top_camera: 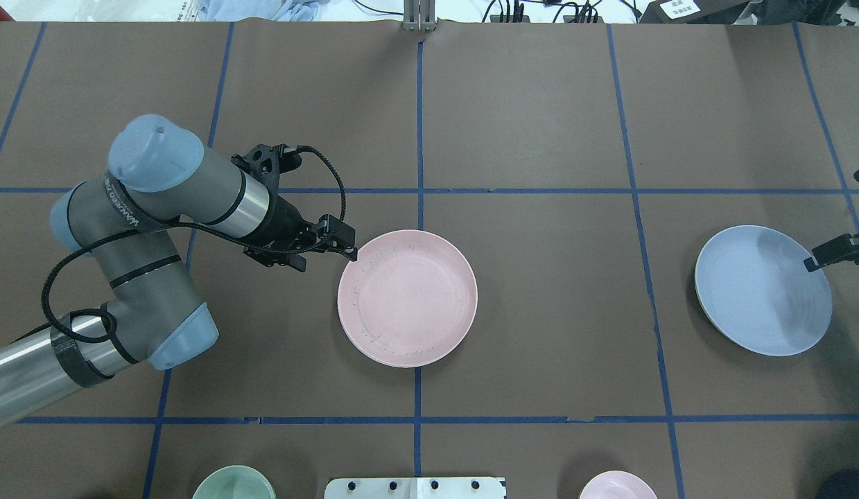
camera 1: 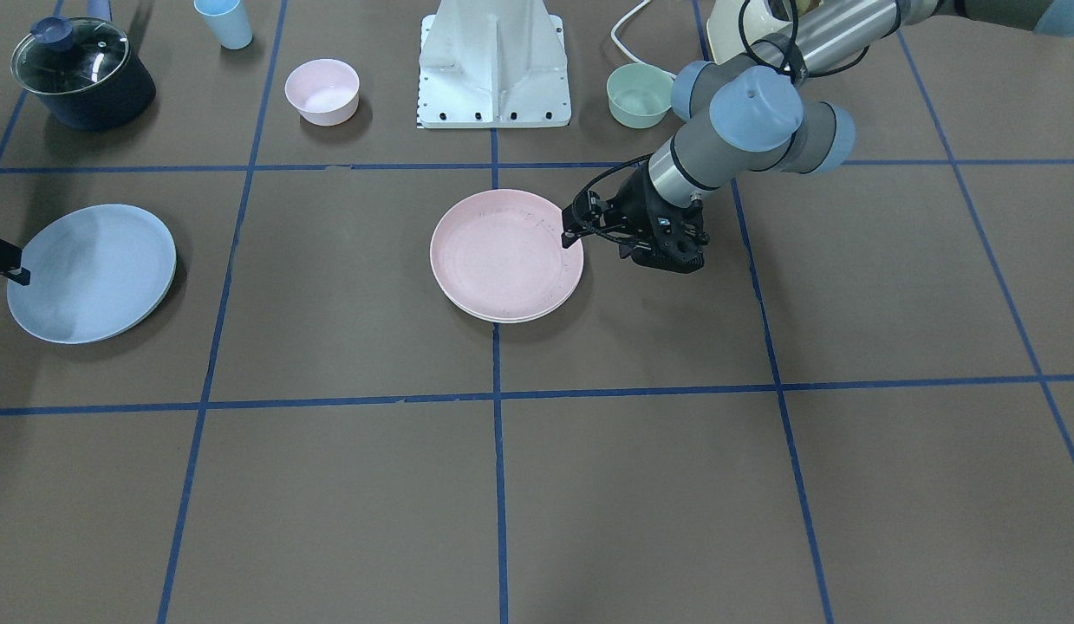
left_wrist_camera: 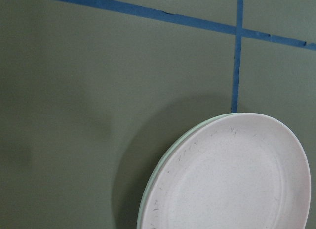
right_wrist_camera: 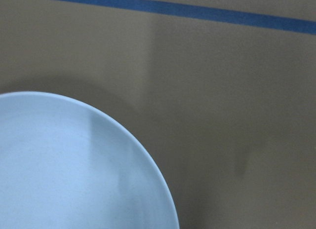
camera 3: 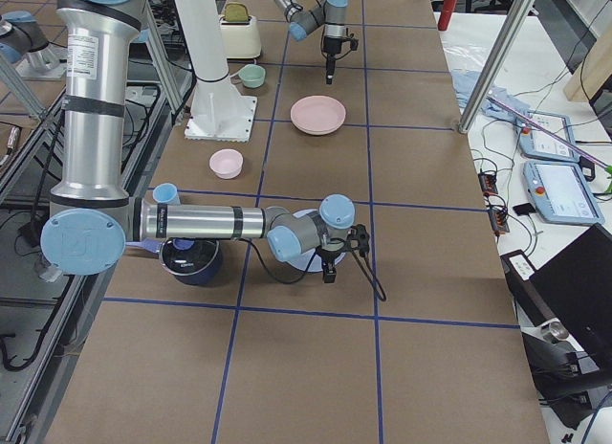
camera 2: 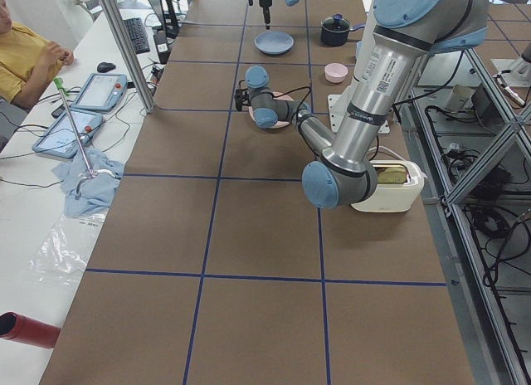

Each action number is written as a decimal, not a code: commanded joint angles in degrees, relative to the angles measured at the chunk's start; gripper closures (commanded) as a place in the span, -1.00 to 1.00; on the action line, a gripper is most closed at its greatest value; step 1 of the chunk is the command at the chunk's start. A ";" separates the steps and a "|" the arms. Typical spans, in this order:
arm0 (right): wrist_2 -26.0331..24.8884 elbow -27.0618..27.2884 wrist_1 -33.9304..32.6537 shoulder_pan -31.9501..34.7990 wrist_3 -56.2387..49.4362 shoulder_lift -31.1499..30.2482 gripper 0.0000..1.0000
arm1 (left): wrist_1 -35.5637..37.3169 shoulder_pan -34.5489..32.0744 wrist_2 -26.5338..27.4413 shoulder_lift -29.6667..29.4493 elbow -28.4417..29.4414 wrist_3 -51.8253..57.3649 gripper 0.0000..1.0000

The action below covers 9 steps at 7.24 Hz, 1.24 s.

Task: Stack three plates with pink and blue
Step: 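Release the pink plate with the left gripper while the right grasps the blue plate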

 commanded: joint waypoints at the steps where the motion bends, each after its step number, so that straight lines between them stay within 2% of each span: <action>1: 0.13 -4.59 8.60 -1.26 5.25 -0.11 -0.20 | 0.00 -0.11 0.12 0.08 -0.01 -0.07 -0.98; 2: 0.05 -5.03 10.63 -2.49 6.60 -0.11 -0.12 | 0.00 -0.11 0.12 0.08 -0.35 -0.16 -0.98; 3: 0.05 -5.12 10.99 -3.11 6.79 0.06 0.20 | 0.00 -0.28 0.12 0.17 -0.53 -0.16 -0.98; 4: 0.13 -5.12 11.52 -3.29 7.31 0.33 0.99 | 0.00 -0.29 0.21 0.17 -0.53 -0.16 -0.98; 7: 1.80 -4.16 11.52 -3.20 7.32 0.77 1.00 | 0.00 -0.29 0.29 0.26 -0.71 -0.33 -0.98; 9: 3.30 0.04 11.44 -3.11 9.58 0.25 1.00 | 0.00 -0.29 0.29 0.34 -1.06 -0.51 -0.98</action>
